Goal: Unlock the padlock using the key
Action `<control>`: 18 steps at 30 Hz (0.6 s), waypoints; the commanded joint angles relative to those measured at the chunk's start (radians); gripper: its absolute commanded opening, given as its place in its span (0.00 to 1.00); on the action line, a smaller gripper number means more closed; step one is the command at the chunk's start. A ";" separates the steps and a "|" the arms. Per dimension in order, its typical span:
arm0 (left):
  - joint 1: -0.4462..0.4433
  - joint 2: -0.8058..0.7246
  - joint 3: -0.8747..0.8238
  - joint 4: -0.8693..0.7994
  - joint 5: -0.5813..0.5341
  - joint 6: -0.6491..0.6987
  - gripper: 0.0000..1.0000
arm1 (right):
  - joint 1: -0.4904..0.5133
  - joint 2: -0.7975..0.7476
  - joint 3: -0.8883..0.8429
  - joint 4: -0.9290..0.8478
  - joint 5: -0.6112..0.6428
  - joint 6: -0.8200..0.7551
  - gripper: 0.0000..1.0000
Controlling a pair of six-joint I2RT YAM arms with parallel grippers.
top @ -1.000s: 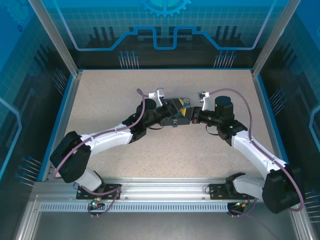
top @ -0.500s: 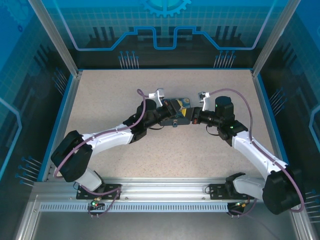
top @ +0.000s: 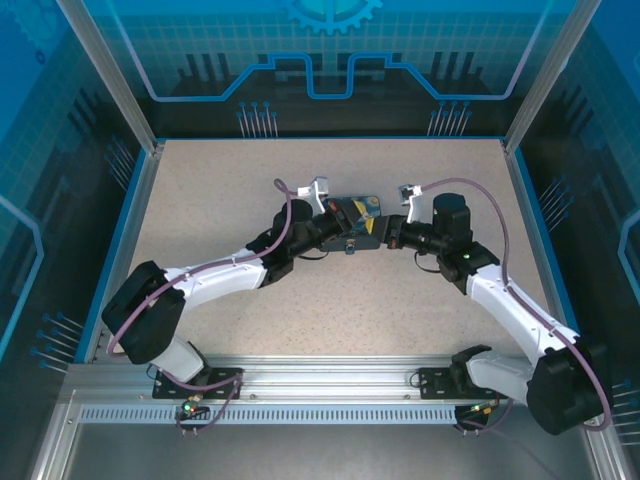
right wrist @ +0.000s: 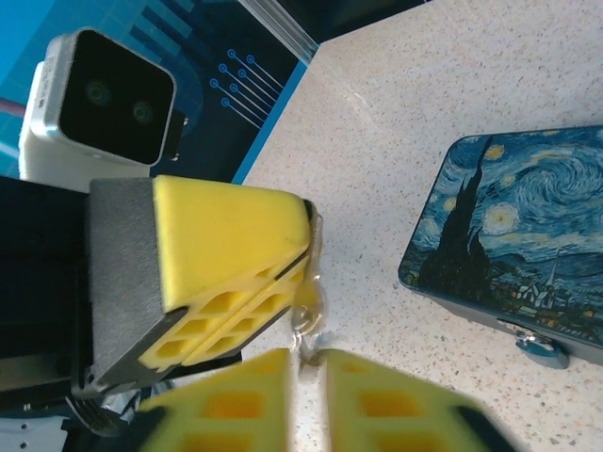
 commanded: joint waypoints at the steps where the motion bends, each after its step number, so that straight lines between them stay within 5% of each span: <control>1: 0.008 -0.001 -0.026 0.053 -0.036 0.014 0.00 | -0.030 -0.059 0.010 -0.048 0.011 -0.002 0.29; 11: 0.008 -0.011 -0.050 0.088 -0.061 0.008 0.00 | -0.061 -0.106 -0.058 0.087 0.050 0.250 0.37; 16: 0.008 -0.051 -0.055 -0.018 -0.072 0.037 0.00 | -0.061 -0.066 -0.021 -0.029 0.085 0.209 0.40; 18: 0.008 -0.071 -0.071 -0.050 -0.079 0.061 0.11 | -0.056 -0.053 -0.034 -0.048 0.085 0.192 0.47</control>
